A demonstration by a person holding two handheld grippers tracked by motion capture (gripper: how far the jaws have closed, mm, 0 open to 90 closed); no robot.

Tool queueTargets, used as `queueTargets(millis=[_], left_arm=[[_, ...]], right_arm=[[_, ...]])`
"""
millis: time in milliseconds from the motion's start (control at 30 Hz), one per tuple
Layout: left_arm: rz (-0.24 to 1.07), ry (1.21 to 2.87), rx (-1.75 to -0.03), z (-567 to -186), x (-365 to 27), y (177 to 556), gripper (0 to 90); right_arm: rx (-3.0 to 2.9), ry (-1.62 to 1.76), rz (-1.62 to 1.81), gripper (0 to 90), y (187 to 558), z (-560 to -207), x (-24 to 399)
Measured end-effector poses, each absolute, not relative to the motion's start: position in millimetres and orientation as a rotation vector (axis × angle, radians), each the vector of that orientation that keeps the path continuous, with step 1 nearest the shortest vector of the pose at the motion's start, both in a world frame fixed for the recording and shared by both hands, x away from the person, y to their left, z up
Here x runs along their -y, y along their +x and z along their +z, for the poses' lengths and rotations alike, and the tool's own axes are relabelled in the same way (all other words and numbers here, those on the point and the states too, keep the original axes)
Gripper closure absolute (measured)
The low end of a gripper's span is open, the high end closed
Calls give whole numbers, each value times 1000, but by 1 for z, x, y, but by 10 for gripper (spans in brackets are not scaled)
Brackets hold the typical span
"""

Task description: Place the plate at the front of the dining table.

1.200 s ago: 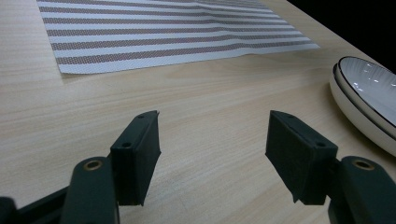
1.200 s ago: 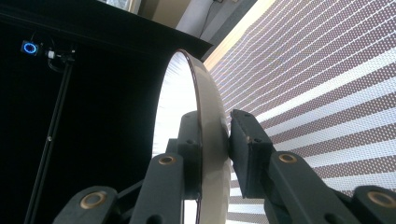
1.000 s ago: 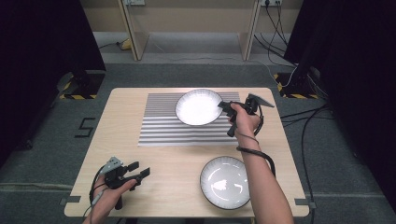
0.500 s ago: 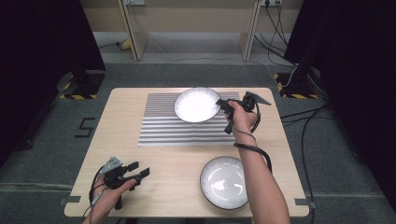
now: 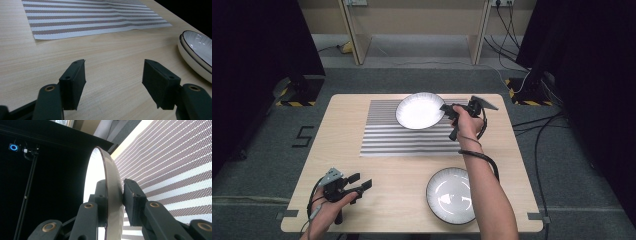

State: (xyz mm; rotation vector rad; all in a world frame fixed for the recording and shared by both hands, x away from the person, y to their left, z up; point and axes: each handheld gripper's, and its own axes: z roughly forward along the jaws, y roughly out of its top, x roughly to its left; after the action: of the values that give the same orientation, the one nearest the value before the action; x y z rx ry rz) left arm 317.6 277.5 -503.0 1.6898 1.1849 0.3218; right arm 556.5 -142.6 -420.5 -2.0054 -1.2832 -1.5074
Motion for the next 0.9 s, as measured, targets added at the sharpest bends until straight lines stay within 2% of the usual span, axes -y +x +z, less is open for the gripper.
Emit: queueTargets(millis=[900], left_arm=[[321, 1695, -1189, -505, -277, 317, 347]], right_arm=[[1260, -2030, -1486, 738, 576, -426, 133]])
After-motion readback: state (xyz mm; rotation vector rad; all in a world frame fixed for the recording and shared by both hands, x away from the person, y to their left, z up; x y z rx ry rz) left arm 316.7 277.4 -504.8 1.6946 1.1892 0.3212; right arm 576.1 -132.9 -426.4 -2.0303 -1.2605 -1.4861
